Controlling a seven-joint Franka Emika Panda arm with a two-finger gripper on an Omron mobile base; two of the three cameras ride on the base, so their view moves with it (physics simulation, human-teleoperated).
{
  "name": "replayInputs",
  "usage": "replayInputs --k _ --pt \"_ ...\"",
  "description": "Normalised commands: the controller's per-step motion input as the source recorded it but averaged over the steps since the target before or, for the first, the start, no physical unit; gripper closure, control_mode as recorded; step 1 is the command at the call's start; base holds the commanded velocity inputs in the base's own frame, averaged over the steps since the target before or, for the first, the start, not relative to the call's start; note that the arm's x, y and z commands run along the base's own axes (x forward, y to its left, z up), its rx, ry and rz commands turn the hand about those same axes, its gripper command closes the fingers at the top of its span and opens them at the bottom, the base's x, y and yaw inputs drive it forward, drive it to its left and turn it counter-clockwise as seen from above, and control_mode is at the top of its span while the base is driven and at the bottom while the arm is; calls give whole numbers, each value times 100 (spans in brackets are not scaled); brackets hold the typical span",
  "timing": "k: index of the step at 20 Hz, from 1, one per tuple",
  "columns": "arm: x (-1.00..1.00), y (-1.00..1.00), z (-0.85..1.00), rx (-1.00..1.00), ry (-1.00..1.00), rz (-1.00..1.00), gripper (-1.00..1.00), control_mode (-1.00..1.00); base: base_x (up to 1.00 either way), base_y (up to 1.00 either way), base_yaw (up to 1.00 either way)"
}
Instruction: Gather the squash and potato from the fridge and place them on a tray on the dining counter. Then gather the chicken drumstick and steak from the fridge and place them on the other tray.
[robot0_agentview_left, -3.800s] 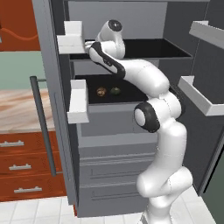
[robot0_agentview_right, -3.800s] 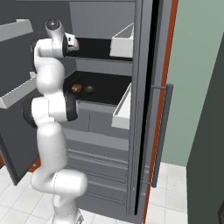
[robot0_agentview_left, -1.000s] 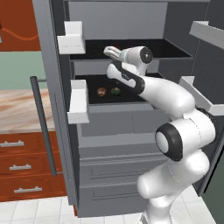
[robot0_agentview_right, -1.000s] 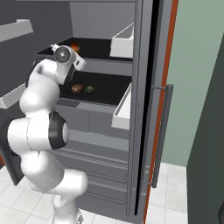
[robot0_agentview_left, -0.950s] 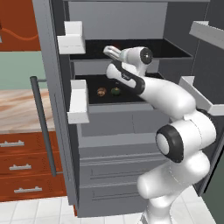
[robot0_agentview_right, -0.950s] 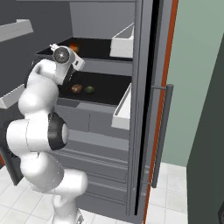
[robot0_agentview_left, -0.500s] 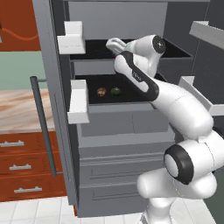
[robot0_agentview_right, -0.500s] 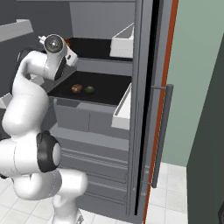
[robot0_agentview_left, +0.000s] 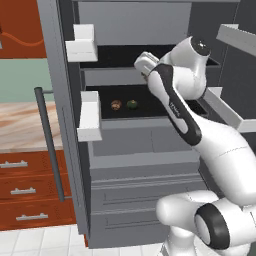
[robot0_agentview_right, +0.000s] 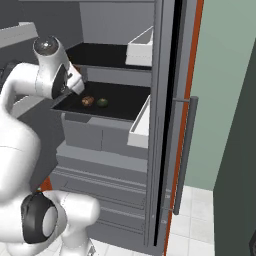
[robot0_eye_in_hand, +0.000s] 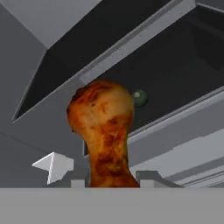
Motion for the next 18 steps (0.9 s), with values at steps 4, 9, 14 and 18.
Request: replayInputs --k 4,9,14,18 --pt "-97 -21 -59 0 0 -32 100 -100 0 0 0" --pt "-73 0 -51 0 -1 -19 100 -100 0 0 0" --pt "-63 -13 -13 4 -5 -5 100 -100 0 0 0" --pt "-39 -5 -31 3 -1 0 100 -100 0 0 0"
